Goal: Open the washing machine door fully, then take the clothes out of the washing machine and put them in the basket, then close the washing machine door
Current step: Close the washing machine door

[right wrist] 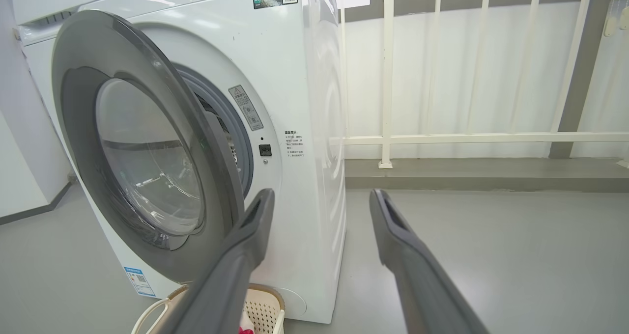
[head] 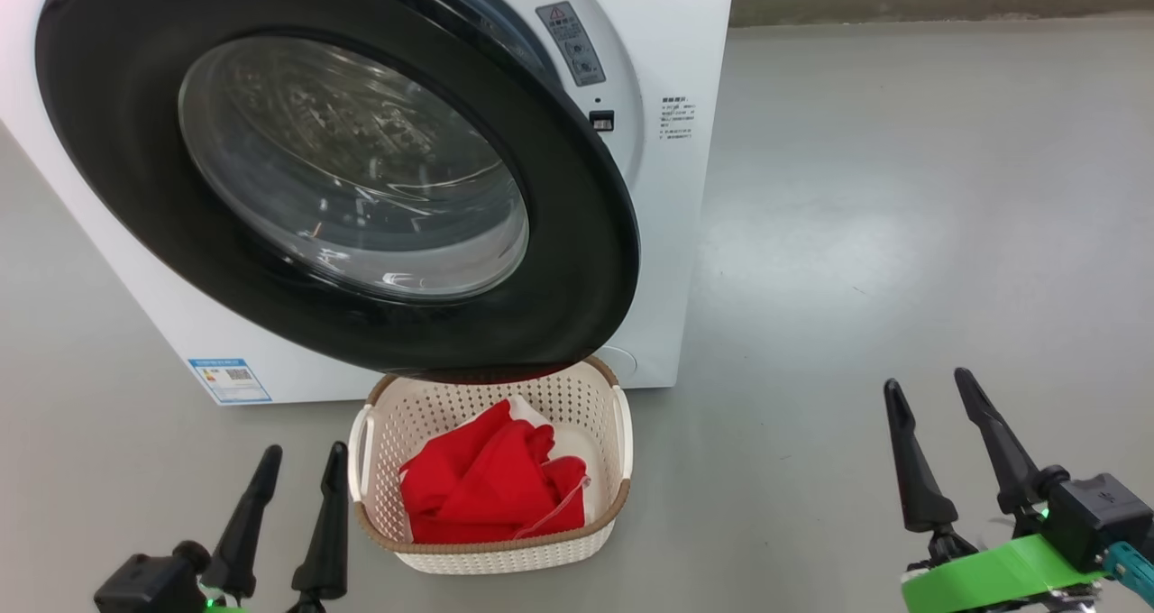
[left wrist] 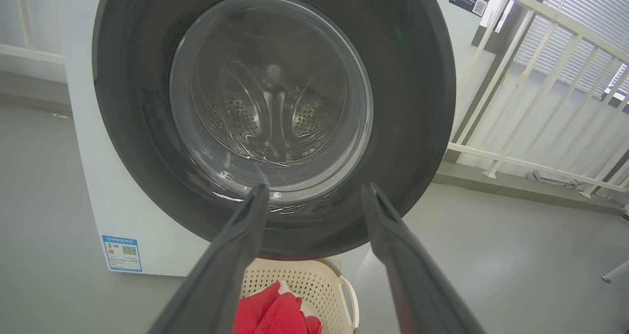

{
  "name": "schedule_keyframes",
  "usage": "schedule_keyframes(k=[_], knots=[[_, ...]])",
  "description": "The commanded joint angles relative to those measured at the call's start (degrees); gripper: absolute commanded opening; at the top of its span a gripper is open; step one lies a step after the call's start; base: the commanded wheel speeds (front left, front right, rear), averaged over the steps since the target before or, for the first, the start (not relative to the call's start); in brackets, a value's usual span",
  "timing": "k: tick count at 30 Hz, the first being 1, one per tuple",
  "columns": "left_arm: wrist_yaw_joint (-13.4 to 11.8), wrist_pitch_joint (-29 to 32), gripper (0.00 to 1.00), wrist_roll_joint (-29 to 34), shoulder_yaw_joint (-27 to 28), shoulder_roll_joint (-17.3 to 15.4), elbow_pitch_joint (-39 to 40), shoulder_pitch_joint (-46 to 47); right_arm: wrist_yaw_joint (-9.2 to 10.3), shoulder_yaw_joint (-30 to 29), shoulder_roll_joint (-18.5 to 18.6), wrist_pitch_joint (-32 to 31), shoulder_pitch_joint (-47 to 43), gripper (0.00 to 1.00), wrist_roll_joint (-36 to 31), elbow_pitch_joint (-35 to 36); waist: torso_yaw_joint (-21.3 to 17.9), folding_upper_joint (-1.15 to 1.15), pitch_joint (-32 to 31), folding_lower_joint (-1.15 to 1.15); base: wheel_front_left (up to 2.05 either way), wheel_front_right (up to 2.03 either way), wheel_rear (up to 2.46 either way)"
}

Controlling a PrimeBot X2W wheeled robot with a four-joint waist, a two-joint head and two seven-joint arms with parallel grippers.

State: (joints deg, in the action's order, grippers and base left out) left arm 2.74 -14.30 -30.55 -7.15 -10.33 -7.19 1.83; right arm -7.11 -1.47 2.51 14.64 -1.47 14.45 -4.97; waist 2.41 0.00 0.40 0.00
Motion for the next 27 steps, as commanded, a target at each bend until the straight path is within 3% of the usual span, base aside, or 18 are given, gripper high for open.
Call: schedule_keyframes(k=[1, 7, 11, 23, 24, 25, 26, 27], knots=[[-0.4, -0.7, 1.0, 1.5, 2.4, -0.8, 1.3, 0.3, -0.37, 0.4, 0.4, 0.4, -0.1, 1.0, -0.2, 2.2, 0.1, 0.0, -0.4, 0.0, 0.0, 0.0, 0.0], [-2.1, -0.7, 1.0, 9.0, 4.2, -0.2, 2.7, -1.5, -0.37, -0.8, 0.4, 0.4, -2.6, 1.0, 0.5, 3.7, 0.5, 0.0, -0.8, 0.0, 0.0, 0.0, 0.0], [-1.9, -0.7, 1.0, 12.3, 4.9, 1.0, 2.7, -2.1, -0.37, -0.9, 0.4, 0.4, -3.7, 1.0, 0.6, 4.0, 0.7, 0.0, -1.0, 0.0, 0.0, 0.0, 0.0], [0.0, -0.7, 1.0, 14.8, 6.3, 3.2, 2.1, -2.4, -0.37, -0.7, 0.4, 0.4, -3.8, 1.0, 0.0, 4.1, 0.6, 0.0, -0.9, 0.0, 0.0, 0.0, 0.0], [0.1, -0.7, 1.0, 14.9, 6.4, 3.3, 2.0, -2.4, -0.37, -0.5, 0.4, 0.4, -3.8, 0.96, -0.2, 4.0, 0.7, 0.0, -0.8, 0.0, 0.0, 0.0, 0.0], [0.3, -0.7, 1.0, 15.1, 6.5, 3.5, 1.9, -2.3, -0.37, -0.4, 0.4, 0.4, -3.8, 0.61, -0.3, 4.0, 0.8, 0.0, -0.7, 0.0, 0.0, 0.0, 0.0], [0.5, -0.7, 1.0, 15.2, 6.5, 3.6, 1.8, -2.3, -0.37, -0.3, 0.4, 0.4, -3.8, 0.42, -0.4, 3.9, 0.9, 0.0, -0.6, 0.0, 0.0, 0.0, 0.0], [0.6, -0.7, 1.0, 15.3, 6.5, 3.7, 1.7, -2.2, -0.37, -0.2, 0.4, 0.4, -3.8, 0.32, -0.5, 3.8, 1.0, 0.0, -0.5, 0.0, 0.0, 0.0, 0.0]])
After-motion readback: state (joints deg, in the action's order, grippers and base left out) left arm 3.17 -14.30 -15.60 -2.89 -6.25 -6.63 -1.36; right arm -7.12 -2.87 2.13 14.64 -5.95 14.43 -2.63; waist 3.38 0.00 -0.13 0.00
